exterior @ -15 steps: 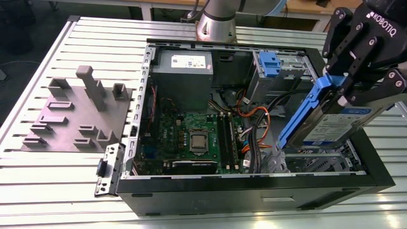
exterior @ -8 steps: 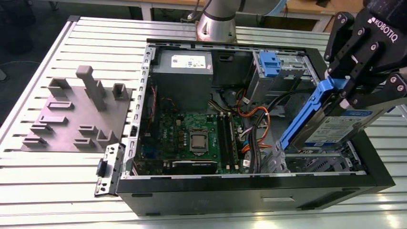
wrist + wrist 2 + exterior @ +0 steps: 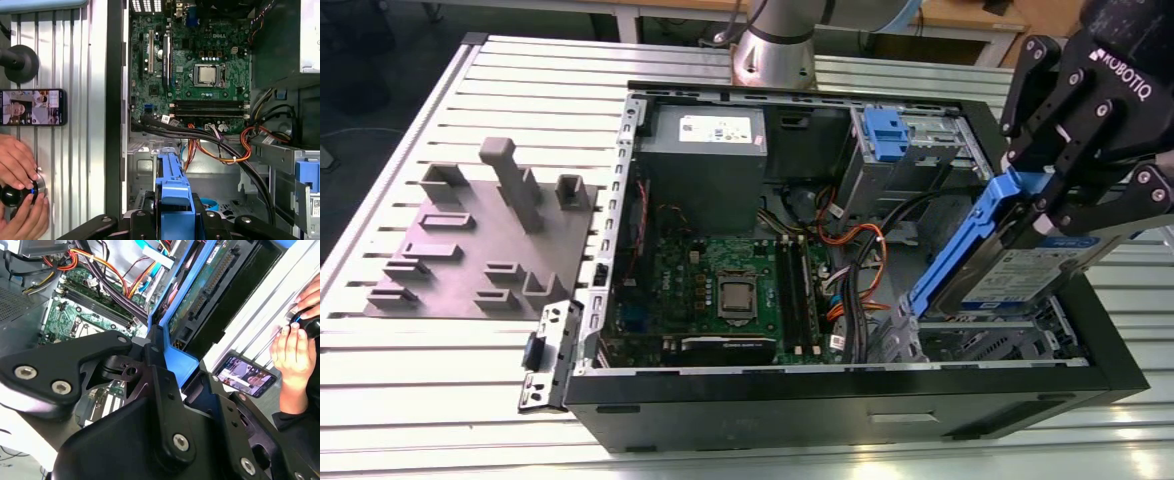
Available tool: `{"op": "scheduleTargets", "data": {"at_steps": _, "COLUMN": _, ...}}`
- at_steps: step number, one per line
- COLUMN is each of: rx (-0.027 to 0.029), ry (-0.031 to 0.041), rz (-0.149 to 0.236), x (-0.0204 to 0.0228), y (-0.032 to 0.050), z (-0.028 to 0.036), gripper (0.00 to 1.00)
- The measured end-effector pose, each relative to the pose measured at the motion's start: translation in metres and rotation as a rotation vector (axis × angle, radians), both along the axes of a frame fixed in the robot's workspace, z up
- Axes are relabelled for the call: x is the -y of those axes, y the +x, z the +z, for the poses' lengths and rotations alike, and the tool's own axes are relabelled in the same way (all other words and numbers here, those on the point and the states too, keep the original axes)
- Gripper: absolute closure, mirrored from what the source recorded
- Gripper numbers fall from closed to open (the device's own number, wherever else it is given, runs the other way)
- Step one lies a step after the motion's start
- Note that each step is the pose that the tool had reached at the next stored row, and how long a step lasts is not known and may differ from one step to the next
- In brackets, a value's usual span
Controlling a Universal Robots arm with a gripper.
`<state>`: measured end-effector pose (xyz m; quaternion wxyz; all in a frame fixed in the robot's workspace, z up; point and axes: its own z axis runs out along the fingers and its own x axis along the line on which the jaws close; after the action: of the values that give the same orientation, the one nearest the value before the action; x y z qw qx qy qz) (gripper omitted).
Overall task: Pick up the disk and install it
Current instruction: 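Insert the disk into the insertion slot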
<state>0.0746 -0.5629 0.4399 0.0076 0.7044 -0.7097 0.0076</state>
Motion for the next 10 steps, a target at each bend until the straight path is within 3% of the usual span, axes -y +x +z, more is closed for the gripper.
{"op": "scheduleTargets", "data": {"at_steps": 10, "rx": 0.0, "ry": 0.0008, "rz": 0.0, "x": 0.0, "y": 0.0016, "z": -0.0104, "gripper": 0.64}}
